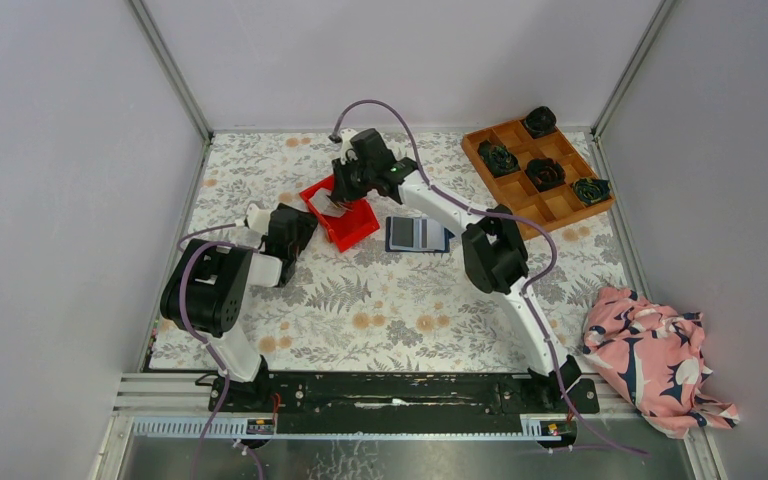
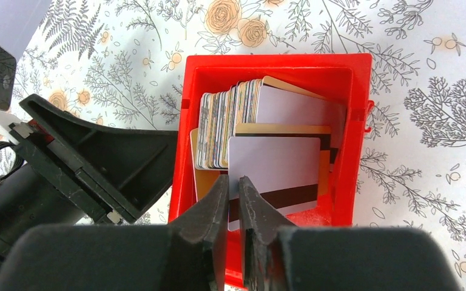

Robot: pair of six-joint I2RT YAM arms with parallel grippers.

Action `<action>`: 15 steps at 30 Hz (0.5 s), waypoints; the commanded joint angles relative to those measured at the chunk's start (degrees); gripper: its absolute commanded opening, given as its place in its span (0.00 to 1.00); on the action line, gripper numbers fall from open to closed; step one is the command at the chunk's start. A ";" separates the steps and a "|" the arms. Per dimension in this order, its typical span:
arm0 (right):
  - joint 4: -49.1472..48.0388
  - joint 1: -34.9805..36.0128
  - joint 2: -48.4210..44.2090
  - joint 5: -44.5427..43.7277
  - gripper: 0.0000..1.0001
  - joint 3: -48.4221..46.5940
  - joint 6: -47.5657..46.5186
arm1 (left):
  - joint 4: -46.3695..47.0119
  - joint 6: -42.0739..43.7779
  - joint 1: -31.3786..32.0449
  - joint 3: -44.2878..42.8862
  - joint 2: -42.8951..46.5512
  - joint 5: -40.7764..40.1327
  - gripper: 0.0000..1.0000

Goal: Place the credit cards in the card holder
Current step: Move the storage box to the center of the board.

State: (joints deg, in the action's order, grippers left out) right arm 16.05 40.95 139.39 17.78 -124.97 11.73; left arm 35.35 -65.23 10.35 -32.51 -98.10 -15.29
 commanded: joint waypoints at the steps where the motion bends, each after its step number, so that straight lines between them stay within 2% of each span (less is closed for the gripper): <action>1: -0.38 0.94 -6.12 -1.71 0.09 1.05 -0.88 | 1.89 0.27 0.10 -2.00 0.28 0.82 0.66; 9: -1.18 0.94 -8.78 -9.28 0.00 4.84 -3.40 | 0.64 1.98 0.10 -3.51 -0.09 -0.01 0.66; 15: -3.95 0.87 -12.72 -15.69 0.00 10.17 -5.96 | 0.54 3.06 0.11 -5.84 -2.60 0.61 0.66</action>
State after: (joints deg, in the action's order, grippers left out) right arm 15.66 41.10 133.32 7.86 -117.64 8.25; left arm 34.68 -64.14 10.35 -35.31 -98.67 -15.33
